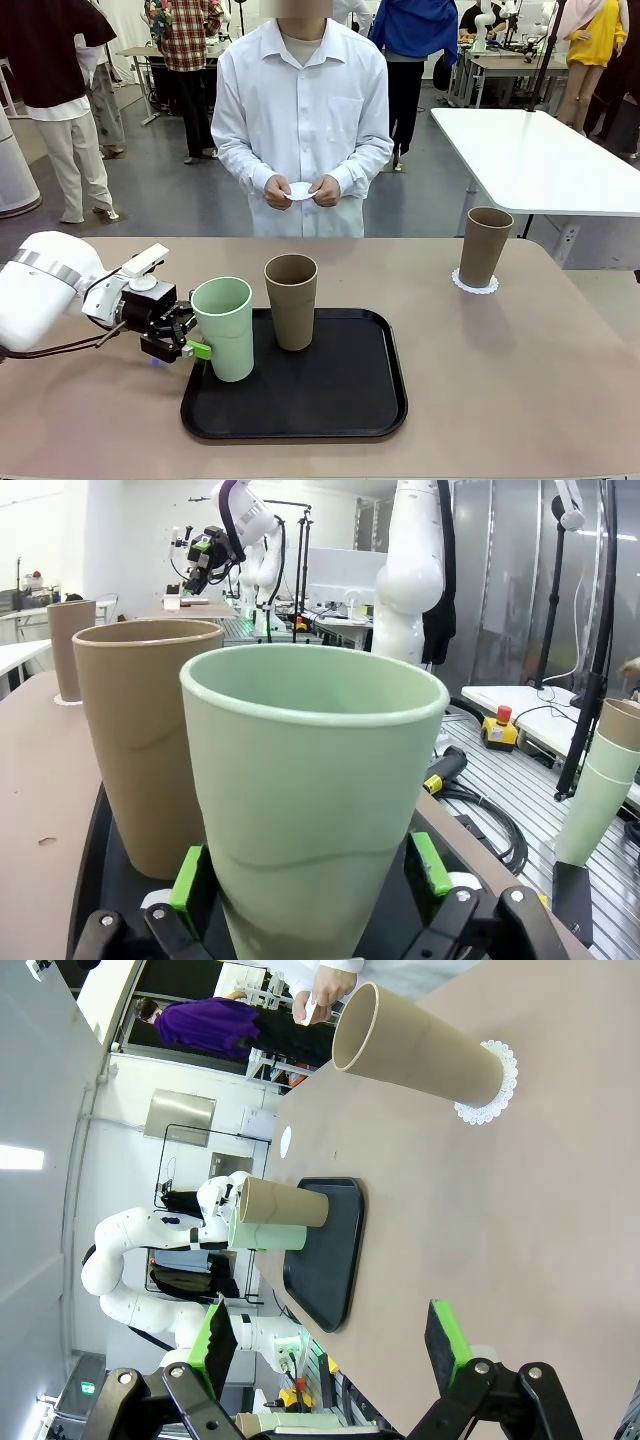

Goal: Place coasters on the table and set cups on them.
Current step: Take one Reusable plastic cup from the Flat Tray and place it on a coaster set by the human.

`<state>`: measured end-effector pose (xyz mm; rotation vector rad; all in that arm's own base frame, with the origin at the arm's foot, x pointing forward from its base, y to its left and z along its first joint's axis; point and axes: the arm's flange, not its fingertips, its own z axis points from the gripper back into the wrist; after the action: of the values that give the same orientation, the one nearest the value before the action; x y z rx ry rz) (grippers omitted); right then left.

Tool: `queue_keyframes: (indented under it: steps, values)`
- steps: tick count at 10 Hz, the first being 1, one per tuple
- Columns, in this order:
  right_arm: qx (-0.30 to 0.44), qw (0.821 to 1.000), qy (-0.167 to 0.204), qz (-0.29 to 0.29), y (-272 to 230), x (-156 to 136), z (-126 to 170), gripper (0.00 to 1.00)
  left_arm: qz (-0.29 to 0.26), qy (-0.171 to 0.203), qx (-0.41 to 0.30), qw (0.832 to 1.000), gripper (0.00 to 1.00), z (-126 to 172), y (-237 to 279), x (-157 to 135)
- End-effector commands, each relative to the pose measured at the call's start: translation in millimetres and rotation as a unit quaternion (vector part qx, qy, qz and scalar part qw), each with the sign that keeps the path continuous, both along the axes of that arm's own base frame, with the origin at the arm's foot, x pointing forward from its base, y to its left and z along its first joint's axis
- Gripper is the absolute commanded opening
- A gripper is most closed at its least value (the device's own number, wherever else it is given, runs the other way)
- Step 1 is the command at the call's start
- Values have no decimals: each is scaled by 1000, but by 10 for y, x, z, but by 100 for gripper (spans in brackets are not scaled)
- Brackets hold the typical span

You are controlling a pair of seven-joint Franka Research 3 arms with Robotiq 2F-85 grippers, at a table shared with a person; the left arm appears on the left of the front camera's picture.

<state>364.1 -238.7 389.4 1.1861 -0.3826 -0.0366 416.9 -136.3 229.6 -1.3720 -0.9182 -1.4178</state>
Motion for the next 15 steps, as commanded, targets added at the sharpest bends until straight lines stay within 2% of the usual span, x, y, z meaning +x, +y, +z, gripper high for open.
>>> queue_keyframes:
  steps: [1, 9, 15]
  values:
    - [2, 1000, -3, -5, 5, 14, -3, 100, -6, -10, -16, 1000, 100, -27, -102, 6]
    - [2, 1000, -3, -5, 5, 14, -3, 100, -26, -8, -11, 1000, 100, -58, -330, -65]
    - [2, 1000, -3, -5, 5, 14, -3, 100, -28, 1, -6, 1000, 100, -199, -389, -25]
